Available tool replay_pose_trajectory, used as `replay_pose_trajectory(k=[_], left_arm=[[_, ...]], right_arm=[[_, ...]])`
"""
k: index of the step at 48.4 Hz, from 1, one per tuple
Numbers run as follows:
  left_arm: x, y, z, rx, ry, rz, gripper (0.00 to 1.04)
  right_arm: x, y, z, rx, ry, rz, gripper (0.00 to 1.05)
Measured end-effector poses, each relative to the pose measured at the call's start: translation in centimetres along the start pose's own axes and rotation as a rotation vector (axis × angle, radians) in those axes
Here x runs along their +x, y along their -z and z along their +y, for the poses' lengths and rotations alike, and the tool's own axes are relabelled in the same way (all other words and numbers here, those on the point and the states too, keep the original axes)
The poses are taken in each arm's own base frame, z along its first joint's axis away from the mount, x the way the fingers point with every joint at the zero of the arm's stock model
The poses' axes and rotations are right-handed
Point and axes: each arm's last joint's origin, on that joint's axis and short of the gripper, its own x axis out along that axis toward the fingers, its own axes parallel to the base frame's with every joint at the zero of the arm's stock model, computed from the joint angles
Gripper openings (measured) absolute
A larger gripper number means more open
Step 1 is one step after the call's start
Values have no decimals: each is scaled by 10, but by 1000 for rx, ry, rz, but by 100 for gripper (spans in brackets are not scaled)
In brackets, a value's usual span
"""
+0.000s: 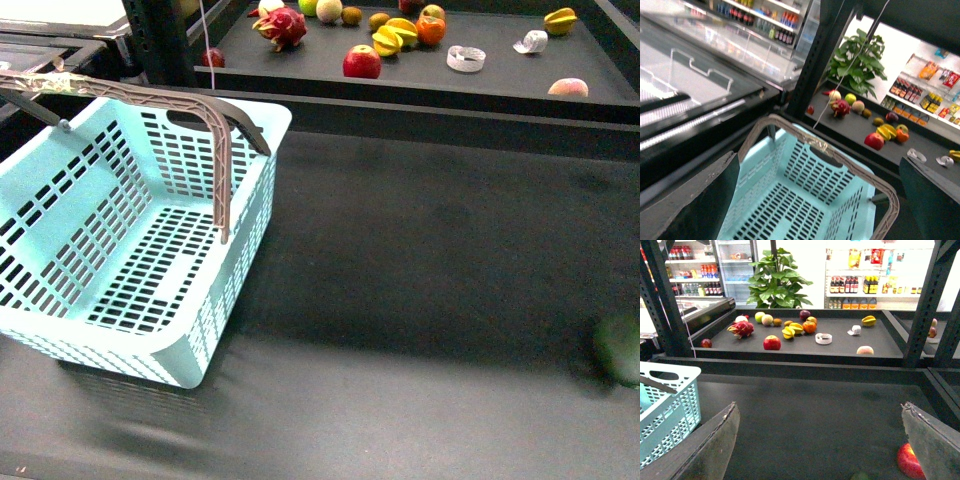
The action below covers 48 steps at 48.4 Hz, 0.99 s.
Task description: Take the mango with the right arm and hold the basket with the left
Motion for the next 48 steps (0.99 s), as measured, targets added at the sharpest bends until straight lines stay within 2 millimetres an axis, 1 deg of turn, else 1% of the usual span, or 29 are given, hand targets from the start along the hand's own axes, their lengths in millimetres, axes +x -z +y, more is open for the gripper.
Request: replay_pose_trajectory(k=[8,12,15,24,31,33,41,48], left_arm=[[51,28,-12,-137,-38,169,99],[66,38,-17,-196,-37,227,99],[82,48,-23,-269,-2,282,99],[111,64,-36,-411,33,355,99],[127,73,-45,-459,33,395,99],[135,76,-47,-480,29,407,99],[160,82,-51,-537,6,423,99],[187,89,-56,-593,-10,411,99]], right_arm=[[0,0,0,0,0,0,97],[0,0,0,0,0,0,97],[0,0,0,0,0,0,97],[0,0,0,0,0,0,97],[0,0,0,0,0,0,97],[0,0,0,0,0,0,97],[0,0,0,0,0,0,97],[0,0,0,0,0,0,97]])
